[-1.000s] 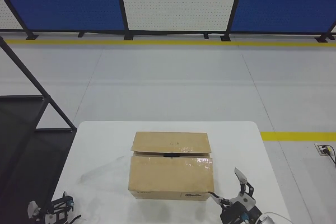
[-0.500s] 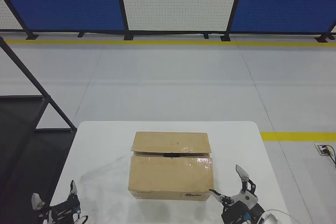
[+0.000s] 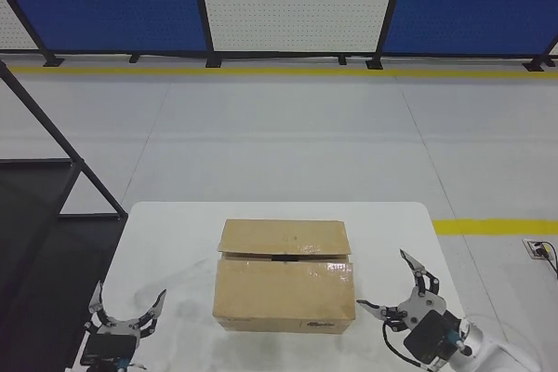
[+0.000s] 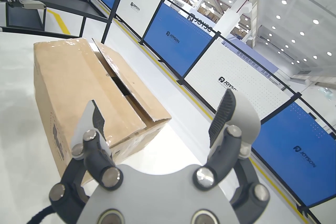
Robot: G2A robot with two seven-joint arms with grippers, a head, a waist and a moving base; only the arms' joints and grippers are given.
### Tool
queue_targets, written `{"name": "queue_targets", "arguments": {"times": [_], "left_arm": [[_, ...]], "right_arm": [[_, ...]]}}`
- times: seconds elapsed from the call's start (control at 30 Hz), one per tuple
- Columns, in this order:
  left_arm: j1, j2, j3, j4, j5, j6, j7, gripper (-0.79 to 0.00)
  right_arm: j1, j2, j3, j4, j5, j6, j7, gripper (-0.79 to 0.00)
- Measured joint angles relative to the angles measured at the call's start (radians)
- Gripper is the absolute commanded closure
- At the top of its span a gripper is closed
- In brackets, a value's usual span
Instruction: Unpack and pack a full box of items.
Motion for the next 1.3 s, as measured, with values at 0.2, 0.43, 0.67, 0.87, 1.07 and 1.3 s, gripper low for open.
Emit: {"name": "queue_targets", "arguments": {"times": [0.2,0.43,0.67,0.87,1.07,1.3], "left_arm": [[-0.011,0.0,0.01,-0.004,-0.008,-0.03,-0.021,-0.785],[-0.092,0.01,-0.011,-0.041,-0.207,-0.294,-0.205,-0.785],[-0.143,0.033,-0.067,-0.07,-0.388,-0.622,-0.491,-0.785],[-0.161,0.045,-0.096,-0.088,-0.499,-0.763,-0.695,-0.785],[-0.156,0.044,-0.088,-0.084,-0.505,-0.755,-0.685,-0.785],[-0.2,0.049,-0.057,-0.05,-0.787,-0.782,-0.86,-0.785]], "right_arm": [[0.012,-0.001,-0.015,0.02,0.073,-0.047,-0.012,-0.785],[0.134,-0.001,-0.007,0.135,0.547,-0.259,0.252,-0.785],[0.234,0.011,-0.017,0.177,0.963,-0.229,0.7,-0.785],[0.233,0.011,-0.017,0.176,0.958,-0.23,0.671,-0.785],[0.232,0.011,-0.045,0.184,0.982,-0.24,0.699,-0.785],[0.325,0.021,-0.086,0.292,1.33,-0.132,1.003,-0.785]]}}
